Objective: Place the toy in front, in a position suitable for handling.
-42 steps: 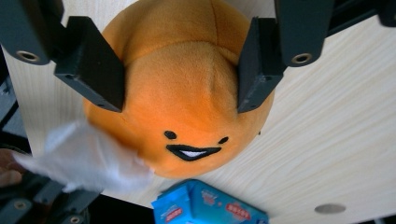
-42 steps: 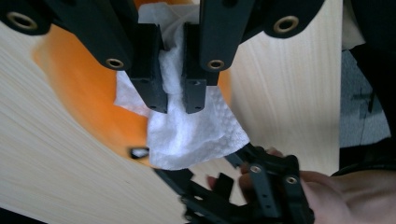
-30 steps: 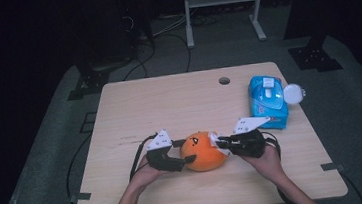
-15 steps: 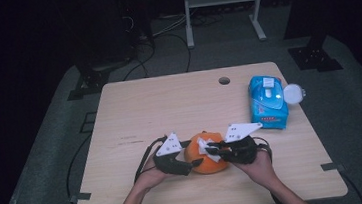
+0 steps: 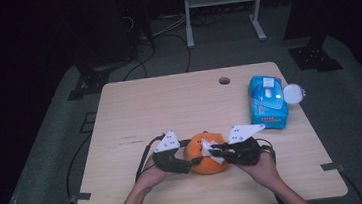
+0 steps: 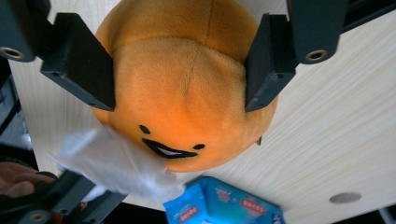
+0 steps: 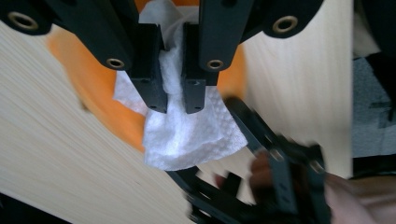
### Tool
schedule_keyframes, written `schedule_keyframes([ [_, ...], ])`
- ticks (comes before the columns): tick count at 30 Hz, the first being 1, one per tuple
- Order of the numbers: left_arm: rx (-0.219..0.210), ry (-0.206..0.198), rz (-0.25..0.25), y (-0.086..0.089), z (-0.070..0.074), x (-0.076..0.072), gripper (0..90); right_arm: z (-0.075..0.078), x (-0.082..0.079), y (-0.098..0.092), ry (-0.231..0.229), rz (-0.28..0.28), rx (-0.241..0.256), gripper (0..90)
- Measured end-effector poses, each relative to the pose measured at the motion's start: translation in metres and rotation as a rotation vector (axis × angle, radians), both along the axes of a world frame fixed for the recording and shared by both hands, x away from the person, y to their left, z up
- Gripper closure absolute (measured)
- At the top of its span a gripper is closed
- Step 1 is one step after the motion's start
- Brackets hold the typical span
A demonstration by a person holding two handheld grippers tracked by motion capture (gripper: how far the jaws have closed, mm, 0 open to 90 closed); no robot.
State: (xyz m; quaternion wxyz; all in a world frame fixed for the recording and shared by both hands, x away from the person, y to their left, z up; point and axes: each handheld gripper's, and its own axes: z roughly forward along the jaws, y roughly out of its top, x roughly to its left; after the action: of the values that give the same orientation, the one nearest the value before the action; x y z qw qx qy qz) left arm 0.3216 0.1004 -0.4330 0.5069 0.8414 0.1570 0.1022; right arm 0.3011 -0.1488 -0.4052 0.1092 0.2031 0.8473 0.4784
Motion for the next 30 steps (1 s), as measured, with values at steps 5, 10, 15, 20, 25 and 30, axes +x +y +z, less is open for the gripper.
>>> schedule_keyframes([
  [5, 0.061, -0.095, -0.069, -0.008, 0.004, -0.012, 31.6, 0.008, -0.005, 0.01, -0.033, 0.008, 0.013, 80.1],
  [10, 0.068, -0.094, -0.077, -0.005, 0.001, -0.01, 31.9, 0.005, 0.007, -0.009, -0.004, -0.061, 0.026, 80.1],
  [15, 0.01, 0.005, -0.04, 0.004, -0.002, -0.001, 20.8, -0.006, 0.013, -0.028, 0.048, -0.107, 0.0, 80.0],
  [20, -0.061, 0.086, 0.01, 0.003, 0.0, 0.006, 15.9, -0.005, 0.005, -0.02, 0.028, -0.081, -0.019, 80.0],
  [25, -0.006, 0.004, -0.038, -0.002, -0.003, -0.001, 28.0, 0.0, -0.002, -0.004, 0.021, -0.03, 0.006, 79.9],
  [30, 0.046, -0.064, -0.069, -0.007, -0.004, -0.007, 31.0, 0.005, -0.001, 0.011, -0.001, 0.003, 0.007, 79.9],
])
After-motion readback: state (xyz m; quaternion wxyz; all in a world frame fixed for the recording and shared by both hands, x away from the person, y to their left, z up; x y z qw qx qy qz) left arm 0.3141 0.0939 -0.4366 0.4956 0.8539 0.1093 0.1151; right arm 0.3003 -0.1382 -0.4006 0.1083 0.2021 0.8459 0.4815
